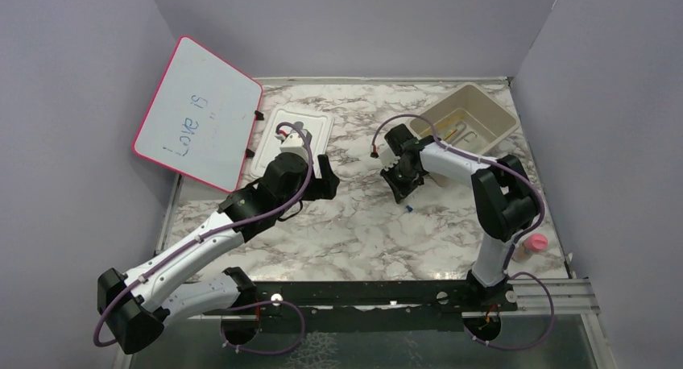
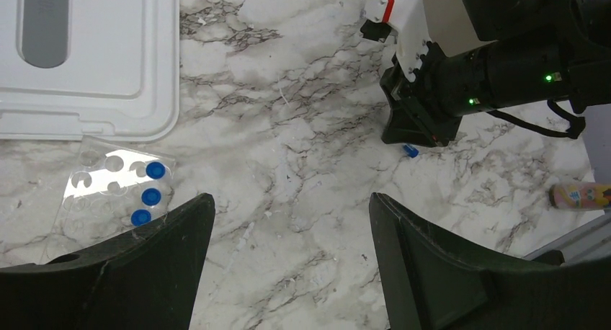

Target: Organize the chemistry lab equipment

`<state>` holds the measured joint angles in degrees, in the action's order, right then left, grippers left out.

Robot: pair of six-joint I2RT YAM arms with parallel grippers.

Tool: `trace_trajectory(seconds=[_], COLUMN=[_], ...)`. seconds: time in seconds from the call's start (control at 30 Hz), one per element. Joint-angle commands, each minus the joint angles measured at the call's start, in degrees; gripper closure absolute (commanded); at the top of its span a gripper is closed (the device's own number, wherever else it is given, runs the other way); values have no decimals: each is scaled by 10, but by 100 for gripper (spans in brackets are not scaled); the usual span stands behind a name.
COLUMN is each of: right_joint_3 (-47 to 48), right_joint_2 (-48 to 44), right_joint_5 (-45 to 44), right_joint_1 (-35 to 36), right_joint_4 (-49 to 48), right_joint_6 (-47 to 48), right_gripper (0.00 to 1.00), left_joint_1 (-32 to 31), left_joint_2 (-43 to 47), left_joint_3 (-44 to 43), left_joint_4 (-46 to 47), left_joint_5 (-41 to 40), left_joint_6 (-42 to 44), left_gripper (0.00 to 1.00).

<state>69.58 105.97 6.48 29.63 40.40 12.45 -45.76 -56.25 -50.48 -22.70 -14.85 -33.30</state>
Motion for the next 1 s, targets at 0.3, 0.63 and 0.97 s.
trace_trajectory(seconds=[0.3, 0.63, 0.97], right_joint_3=[-12, -27, -30], right_joint_2=[-207, -262, -269], right_joint_5=[251, 375, 384], right_joint_1=[17, 38, 40], right_joint_4=[-77, -109, -123], right_joint_6=[35, 57, 52], right_gripper=[90, 89, 89], left_joint_1=[24, 58, 58], left_joint_2=[9, -90, -134], left_joint_3=[53, 31, 31], left_joint_4=[136, 279, 291], left_joint_5=[178, 312, 328], left_joint_6=[-139, -193, -200], left_gripper=[16, 11, 62])
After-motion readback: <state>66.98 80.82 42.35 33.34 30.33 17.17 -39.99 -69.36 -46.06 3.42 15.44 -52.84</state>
